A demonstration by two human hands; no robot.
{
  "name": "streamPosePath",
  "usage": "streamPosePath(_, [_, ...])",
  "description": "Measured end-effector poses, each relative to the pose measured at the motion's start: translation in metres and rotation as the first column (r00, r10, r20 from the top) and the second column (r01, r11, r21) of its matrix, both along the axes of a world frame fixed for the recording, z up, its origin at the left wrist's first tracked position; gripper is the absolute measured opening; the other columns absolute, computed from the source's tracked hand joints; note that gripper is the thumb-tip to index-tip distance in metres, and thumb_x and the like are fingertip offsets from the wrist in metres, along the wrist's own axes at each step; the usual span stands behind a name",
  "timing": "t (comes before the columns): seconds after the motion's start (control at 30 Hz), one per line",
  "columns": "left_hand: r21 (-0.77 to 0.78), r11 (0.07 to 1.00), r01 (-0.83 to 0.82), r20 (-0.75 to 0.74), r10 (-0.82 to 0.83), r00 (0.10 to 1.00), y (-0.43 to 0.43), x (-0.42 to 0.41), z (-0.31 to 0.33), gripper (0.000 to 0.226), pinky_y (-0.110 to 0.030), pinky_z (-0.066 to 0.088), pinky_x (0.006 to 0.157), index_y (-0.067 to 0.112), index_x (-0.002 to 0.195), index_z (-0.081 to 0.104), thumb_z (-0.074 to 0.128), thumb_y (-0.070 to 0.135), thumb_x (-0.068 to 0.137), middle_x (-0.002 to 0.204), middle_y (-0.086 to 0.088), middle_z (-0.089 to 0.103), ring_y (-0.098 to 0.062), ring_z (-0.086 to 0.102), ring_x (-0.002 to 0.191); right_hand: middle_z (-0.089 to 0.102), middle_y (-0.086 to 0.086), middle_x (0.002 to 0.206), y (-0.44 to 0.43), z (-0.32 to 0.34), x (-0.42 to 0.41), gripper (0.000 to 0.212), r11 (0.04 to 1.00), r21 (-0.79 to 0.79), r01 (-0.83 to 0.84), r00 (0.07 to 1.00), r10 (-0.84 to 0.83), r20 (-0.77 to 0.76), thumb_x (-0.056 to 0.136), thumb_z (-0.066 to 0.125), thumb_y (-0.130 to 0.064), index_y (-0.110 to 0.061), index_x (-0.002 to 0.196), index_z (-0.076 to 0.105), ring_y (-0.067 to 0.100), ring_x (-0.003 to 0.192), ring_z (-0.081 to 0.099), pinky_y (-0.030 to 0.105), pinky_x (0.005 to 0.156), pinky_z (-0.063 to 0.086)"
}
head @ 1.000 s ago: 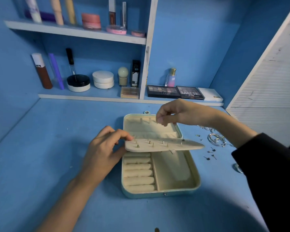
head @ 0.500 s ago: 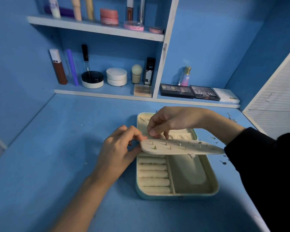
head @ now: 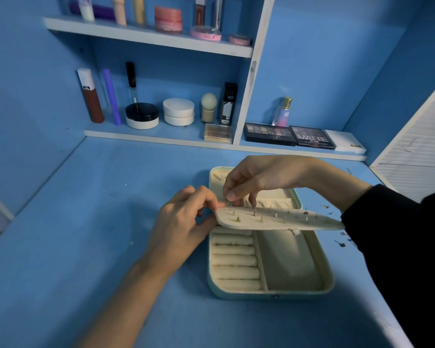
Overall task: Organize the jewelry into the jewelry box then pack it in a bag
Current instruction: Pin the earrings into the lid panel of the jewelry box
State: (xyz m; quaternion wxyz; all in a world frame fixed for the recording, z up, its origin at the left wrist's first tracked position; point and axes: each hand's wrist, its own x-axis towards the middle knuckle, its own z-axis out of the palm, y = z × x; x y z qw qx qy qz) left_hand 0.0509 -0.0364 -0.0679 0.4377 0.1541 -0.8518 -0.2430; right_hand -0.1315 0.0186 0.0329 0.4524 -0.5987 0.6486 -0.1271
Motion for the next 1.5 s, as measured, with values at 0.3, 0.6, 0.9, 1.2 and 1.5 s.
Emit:
streamPosePath(0.3, [0.028,0.999,0.024,0.003,-0.024,1.0,0.001,0.001,0.0,0.019,-0.019,0.043,0.059,0.032,0.084,0.045,0.062,0.039,0.079,0.078,0.002,0.063,-0.005,0.046,0.066,0.063,0.002,0.076,-0.001,0.005,0.007,0.008,0.998,-0.034,-0.048,0.992,0.043,-0.122,0.092,0.057,-0.01,-0.008,0.088,0.064,0.006,0.067,0.06,0.021,0.063,0.051])
streamPosePath(0.6, [0.038,0.999,0.018,-0.029,-0.017,0.999,0.003,0.001,0.002,0.022,-0.021,0.046,0.06,0.031,0.085,0.045,0.065,0.033,0.076,0.079,0.004,0.064,-0.006,0.058,0.068,0.067,0.004,0.081,0.002,0.008,0.015,0.008,0.986,-0.105,-0.126,0.932,0.081,-0.353,0.091,0.058,-0.013,-0.013,0.091,0.066,-0.001,0.054,0.055,0.018,0.062,0.049])
streamPosePath(0.9, [-0.078,0.996,-0.047,-0.036,0.045,0.998,0.002,0.001,-0.001,0.025,-0.006,0.039,0.062,0.027,0.086,0.045,0.064,0.039,0.076,0.076,0.009,0.067,-0.001,0.058,0.073,0.069,0.003,0.083,0.0,0.009,0.031,0.012,0.992,-0.112,-0.063,0.865,-0.002,-0.502,0.082,0.065,-0.023,-0.013,0.086,0.07,0.019,0.079,0.062,0.033,0.075,0.051])
streamPosePath(1.2, [-0.046,0.999,-0.027,-0.048,0.025,0.999,0.002,0.001,0.0,0.024,-0.004,0.039,0.064,0.028,0.087,0.044,0.063,0.038,0.076,0.077,0.008,0.069,0.01,0.054,0.075,0.066,0.002,0.074,0.001,0.013,0.023,0.015,0.999,-0.042,0.003,0.958,-0.015,-0.285,0.083,0.059,-0.001,-0.009,0.089,0.07,0.005,0.059,0.057,0.018,0.057,0.047])
streamPosePath(1.5, [-0.046,0.998,-0.036,-0.052,0.033,0.998,0.003,0.0,0.002,0.024,-0.003,0.038,0.064,0.028,0.086,0.044,0.062,0.042,0.078,0.078,0.01,0.07,0.011,0.052,0.076,0.064,-0.007,0.067,0.006,0.008,0.014,0.01,0.997,-0.073,-0.002,0.97,-0.016,-0.242,0.083,0.066,-0.009,-0.018,0.079,0.07,0.003,0.06,0.055,0.02,0.058,0.047])
